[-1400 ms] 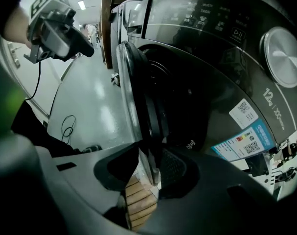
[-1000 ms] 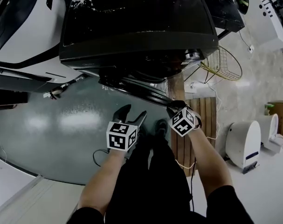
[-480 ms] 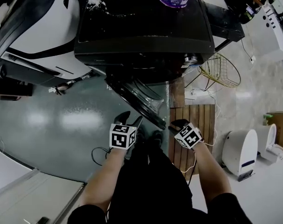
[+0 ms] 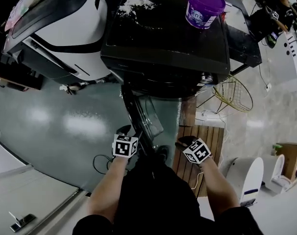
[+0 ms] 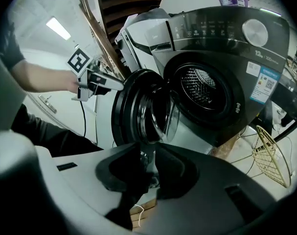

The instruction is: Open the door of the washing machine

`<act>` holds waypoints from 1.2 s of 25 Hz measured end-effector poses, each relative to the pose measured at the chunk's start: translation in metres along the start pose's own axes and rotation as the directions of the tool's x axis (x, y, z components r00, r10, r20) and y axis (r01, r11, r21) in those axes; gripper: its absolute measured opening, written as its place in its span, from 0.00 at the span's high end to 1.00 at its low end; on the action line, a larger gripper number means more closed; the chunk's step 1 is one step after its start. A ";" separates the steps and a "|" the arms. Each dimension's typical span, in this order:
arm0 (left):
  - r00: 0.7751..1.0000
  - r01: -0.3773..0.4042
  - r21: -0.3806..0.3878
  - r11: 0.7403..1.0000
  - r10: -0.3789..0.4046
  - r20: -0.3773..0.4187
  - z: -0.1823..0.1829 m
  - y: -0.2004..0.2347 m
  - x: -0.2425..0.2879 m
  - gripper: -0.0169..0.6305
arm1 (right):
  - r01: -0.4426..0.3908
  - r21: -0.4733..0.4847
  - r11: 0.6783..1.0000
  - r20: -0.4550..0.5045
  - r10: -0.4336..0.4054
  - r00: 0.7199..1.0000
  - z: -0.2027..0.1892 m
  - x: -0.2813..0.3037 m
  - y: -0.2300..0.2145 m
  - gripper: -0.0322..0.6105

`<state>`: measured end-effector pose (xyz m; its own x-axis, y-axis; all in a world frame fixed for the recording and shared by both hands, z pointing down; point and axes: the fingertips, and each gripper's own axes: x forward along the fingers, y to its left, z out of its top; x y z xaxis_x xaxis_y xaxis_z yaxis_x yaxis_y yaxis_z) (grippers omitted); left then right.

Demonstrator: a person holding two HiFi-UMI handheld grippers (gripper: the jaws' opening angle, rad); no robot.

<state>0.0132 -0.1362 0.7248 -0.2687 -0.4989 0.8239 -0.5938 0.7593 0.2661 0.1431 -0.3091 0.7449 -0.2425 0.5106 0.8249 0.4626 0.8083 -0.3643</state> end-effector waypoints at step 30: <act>0.985 -0.174 -0.120 0.977 0.172 -0.030 -0.027 0.196 -0.069 0.64 | -0.043 -0.122 0.992 0.134 0.060 0.989 0.228 0.014 0.080 0.83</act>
<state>-0.0644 0.0580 0.7333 -0.3435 -0.3483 0.8722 -0.4425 0.8792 0.1768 -0.0178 -0.1701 0.6287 -0.3263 0.5925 0.7365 0.5733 0.7436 -0.3442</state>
